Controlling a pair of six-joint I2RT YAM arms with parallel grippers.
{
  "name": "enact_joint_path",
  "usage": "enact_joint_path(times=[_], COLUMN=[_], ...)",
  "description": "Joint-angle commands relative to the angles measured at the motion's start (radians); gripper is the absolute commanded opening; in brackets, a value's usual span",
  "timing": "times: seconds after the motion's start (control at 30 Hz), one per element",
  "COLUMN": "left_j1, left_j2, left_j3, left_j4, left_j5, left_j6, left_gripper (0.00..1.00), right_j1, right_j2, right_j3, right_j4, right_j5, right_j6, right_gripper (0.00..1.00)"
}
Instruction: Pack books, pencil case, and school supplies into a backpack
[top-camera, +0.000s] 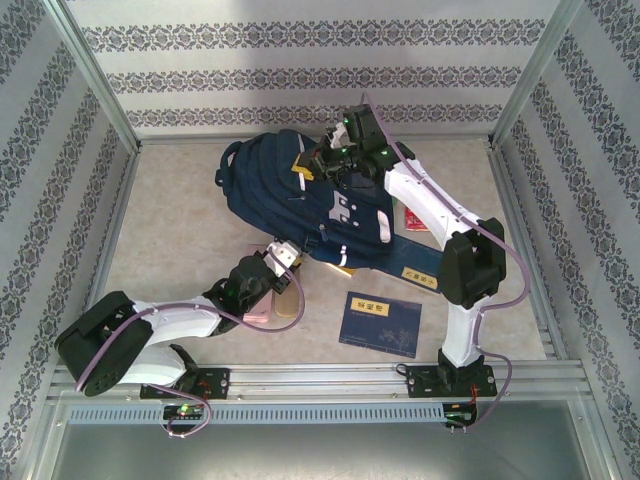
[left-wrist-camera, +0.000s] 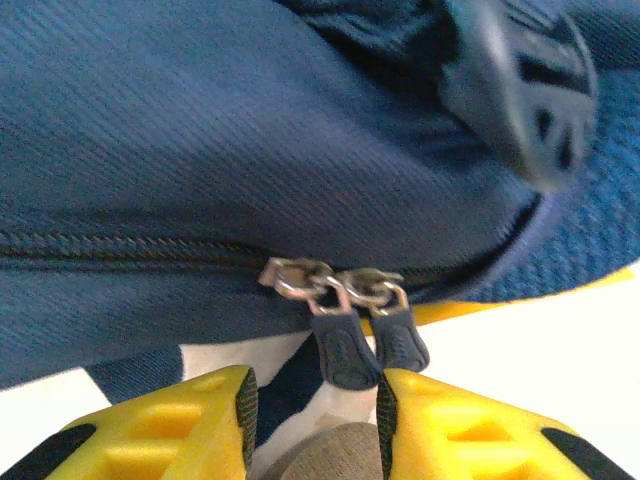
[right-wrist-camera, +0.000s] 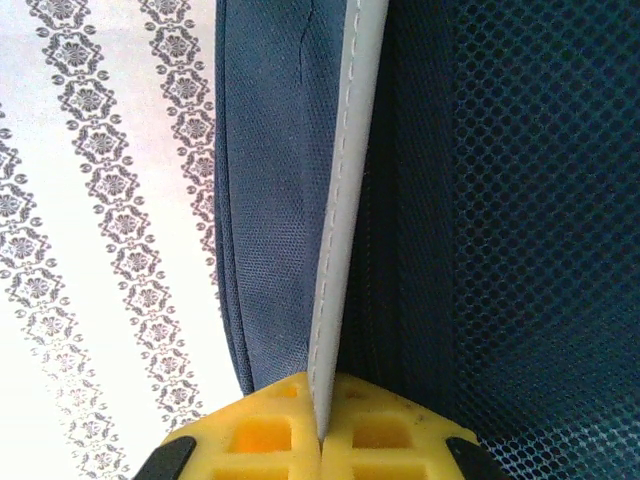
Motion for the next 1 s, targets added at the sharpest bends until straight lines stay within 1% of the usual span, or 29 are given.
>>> enact_joint_path(times=[0.0, 0.07, 0.2, 0.23, 0.33, 0.47, 0.6, 0.67, 0.97], left_j1=[0.02, 0.025, 0.024, 0.024, 0.025, 0.025, 0.025, 0.025, 0.046], left_j2=[0.004, 0.006, 0.011, 0.012, 0.015, 0.014, -0.005, -0.022, -0.111], left_j3=[0.039, 0.051, 0.069, 0.072, 0.083, 0.091, 0.08, 0.072, 0.04], left_j4=[0.069, 0.063, 0.058, 0.058, 0.052, 0.039, 0.021, 0.004, -0.08], left_j5=[-0.004, 0.009, 0.027, 0.028, 0.037, 0.051, 0.045, 0.039, -0.007], left_j6=[-0.026, -0.03, -0.048, -0.05, -0.056, -0.063, -0.064, -0.062, -0.066], left_gripper=[0.37, 0.35, 0.35, 0.33, 0.26, 0.13, 0.02, 0.0, 0.0], right_j1=[0.011, 0.011, 0.008, 0.007, 0.008, 0.007, 0.0, -0.004, -0.015], right_j2=[-0.089, -0.09, -0.085, -0.084, -0.082, -0.081, -0.082, -0.083, -0.077], right_j3=[0.009, 0.002, -0.01, -0.013, -0.016, -0.015, -0.022, -0.025, 0.008], right_j4=[0.098, 0.099, 0.101, 0.104, 0.11, 0.102, 0.088, 0.08, -0.046], right_j5=[-0.057, -0.057, -0.059, -0.058, -0.058, -0.058, -0.052, -0.05, -0.007], right_j6=[0.014, 0.014, 0.015, 0.017, 0.02, 0.014, 0.002, -0.008, -0.118], right_gripper=[0.0, 0.0, 0.0, 0.0, 0.0, 0.0, 0.0, 0.0, 0.0])
